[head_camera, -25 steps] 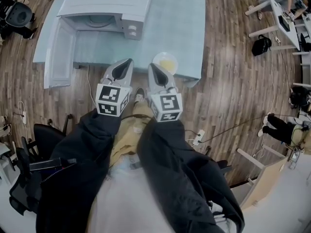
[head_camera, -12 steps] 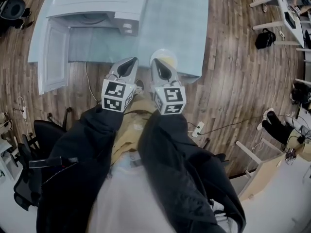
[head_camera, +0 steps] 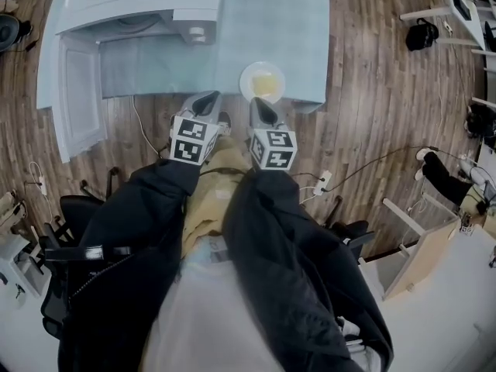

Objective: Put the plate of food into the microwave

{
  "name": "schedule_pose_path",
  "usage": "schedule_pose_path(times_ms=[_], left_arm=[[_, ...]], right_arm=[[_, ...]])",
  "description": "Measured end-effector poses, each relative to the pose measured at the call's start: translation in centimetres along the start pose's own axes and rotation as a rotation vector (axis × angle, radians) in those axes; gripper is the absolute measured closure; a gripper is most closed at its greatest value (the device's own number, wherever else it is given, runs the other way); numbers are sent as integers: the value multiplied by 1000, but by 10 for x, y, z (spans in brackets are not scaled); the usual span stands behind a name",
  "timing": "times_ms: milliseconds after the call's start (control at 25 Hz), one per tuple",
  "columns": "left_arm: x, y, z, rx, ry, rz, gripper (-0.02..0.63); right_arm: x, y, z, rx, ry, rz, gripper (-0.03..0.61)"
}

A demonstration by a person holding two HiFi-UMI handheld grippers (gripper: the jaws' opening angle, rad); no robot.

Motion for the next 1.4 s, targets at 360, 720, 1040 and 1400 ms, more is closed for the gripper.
schedule_pose_path(times_ms=[360, 720, 1040, 1400], left_arm=[[-12, -1, 45, 34, 111, 13, 615], [-17, -5, 62, 54, 157, 24, 615], [-17, -4, 68, 69, 178, 11, 615], [-16, 2, 78, 92, 202, -6, 615]], right_arm=[[-11, -37, 51, -31, 135, 88, 580], [-16, -71, 77, -153, 158, 204, 523], [-20, -92, 92, -297, 142, 273, 445], [-32, -104, 113, -579, 101, 226, 403]])
Point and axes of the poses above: the fingertips, and each gripper's own axes: x backward along the fingers, y to its left, z out of its underside, the point moved 7 cm from there along x, backward along the fingers, and after that the axes turned 9 degrees about -y, right-handed, at the moved point
